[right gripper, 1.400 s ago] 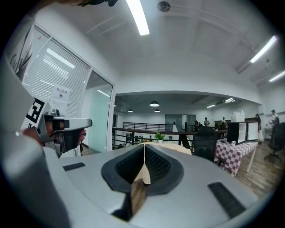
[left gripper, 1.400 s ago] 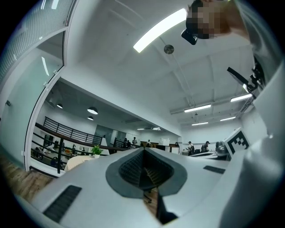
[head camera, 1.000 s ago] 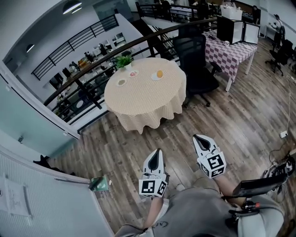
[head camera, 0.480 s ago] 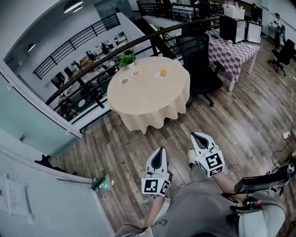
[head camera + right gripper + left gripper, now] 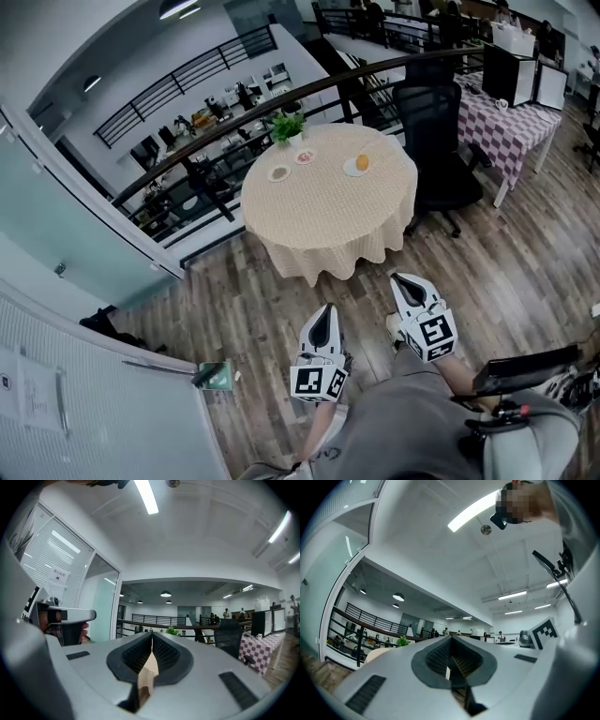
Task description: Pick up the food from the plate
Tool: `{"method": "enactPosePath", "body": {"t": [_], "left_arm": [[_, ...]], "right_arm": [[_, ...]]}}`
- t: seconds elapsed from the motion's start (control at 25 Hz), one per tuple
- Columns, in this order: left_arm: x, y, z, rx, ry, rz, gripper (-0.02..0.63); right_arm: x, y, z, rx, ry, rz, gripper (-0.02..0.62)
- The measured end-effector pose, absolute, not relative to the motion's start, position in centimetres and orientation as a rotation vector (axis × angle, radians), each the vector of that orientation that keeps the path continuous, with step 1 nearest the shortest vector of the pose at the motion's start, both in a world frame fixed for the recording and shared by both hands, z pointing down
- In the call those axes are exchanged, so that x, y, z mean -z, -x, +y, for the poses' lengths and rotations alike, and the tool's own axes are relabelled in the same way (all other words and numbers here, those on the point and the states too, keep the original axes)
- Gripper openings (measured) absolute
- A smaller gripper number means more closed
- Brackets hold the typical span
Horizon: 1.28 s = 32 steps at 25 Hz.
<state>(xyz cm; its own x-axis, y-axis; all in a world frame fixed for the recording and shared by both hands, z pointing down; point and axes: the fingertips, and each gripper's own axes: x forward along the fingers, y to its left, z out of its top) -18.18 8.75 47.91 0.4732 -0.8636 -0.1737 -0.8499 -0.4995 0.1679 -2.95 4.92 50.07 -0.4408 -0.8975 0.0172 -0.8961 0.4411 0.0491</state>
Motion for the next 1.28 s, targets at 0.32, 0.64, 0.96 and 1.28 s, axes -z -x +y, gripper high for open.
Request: {"method": "enactPosePath", "body": {"t": [0.32,0.64,0.96,1.28], "left_arm": [[-47.7,17.8,-0.8,0.374,-2.603,-1.637,0.009],[-48.3,15.7,-10.0,0.349,-2.536,-1.707,0.009],[-47.1,14.3,-19.9,0.355,-2.475,-1.803,0.009],[-45.5,14.8,-26.4,0.354,-2.395,-1.93,0.009]], "right_arm": [[-49.8,3.1,-5.3,0.081,-1.545,-2.686,0.015],[-50.4,1.9,-15.1,0.039,-1.428,-2.733,0.015],[-49.8,-0.2,-24.8,0.003,-1.341,-2.787,0.015],[-49.0,-1.8,-30.7,-0.028,-1.275,-2.852,0.015]]}}
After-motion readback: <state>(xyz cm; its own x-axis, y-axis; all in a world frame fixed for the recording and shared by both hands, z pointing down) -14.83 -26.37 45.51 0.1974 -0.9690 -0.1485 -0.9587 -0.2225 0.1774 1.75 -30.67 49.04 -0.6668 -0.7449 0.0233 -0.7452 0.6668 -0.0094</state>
